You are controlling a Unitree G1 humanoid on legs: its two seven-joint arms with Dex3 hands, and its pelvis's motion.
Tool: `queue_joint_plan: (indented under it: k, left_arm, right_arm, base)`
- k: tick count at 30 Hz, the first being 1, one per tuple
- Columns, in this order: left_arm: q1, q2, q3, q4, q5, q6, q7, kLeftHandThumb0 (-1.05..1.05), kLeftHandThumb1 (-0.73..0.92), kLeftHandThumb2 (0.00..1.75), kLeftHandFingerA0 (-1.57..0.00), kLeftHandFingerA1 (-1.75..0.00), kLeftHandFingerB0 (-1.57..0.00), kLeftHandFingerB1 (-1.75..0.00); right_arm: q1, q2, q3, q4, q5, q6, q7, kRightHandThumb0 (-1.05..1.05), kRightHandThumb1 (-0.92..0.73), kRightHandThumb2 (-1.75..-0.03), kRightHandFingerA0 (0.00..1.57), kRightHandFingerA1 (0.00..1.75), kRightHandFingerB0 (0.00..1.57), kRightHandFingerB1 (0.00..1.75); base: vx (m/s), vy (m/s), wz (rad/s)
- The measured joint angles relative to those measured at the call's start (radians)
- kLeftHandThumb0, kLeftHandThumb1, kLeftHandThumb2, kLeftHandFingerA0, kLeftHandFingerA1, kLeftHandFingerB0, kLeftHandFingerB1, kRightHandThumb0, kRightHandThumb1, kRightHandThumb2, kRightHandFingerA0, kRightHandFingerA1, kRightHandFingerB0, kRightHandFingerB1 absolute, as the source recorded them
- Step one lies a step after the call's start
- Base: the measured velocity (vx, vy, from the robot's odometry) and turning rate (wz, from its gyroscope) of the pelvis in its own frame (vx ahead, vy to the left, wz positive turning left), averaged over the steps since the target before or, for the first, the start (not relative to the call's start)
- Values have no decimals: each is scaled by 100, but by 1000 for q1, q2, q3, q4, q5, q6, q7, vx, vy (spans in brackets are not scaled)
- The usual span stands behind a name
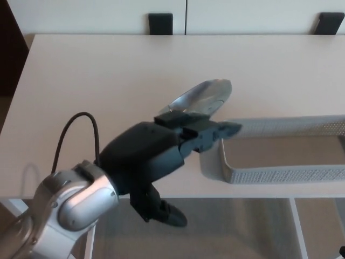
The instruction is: The robot walks towards a desk on which a shovel is kept on the left hand side and a container is kept on the right hand side. The robot picks up the shovel using its left hand and places it in the container.
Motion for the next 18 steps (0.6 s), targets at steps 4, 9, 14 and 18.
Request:
queue_joint_plan:
  k: [4, 9, 14, 18]
  left_arm:
    - [-11, -14, 1, 45, 61, 40, 33, -60, 27, 64, 0, -31, -1, -24]
    - [-20, -38, 6, 104, 139, 95, 78, -52, 28, 64, 0, -35, -4, -24]
    - [-37, -71, 35, 192, 213, 155, 135, -50, 35, 51, 0, -39, -5, -29]
    - [-52, -87, 59, 267, 260, 195, 182, -49, 34, 51, 0, -37, -6, -29]
  right_arm:
    - [-2, 0, 9, 0, -2, 0, -3, -9, -56, -55, 41, 57, 28, 47]
    - [-3, 0, 23, -1, -6, 0, -6, -10, -54, -55, 41, 57, 27, 46]
    - [-3, 0, 42, -4, -14, -1, -15, -10, -54, -54, 44, 57, 28, 46]
    - [-3, 0, 54, -5, -24, -4, -21, -10, -55, -55, 48, 61, 30, 48]
  base:
    - [0, 0, 0]
    - [0, 0, 0]
    - [0, 0, 0]
    - [0, 0, 0]
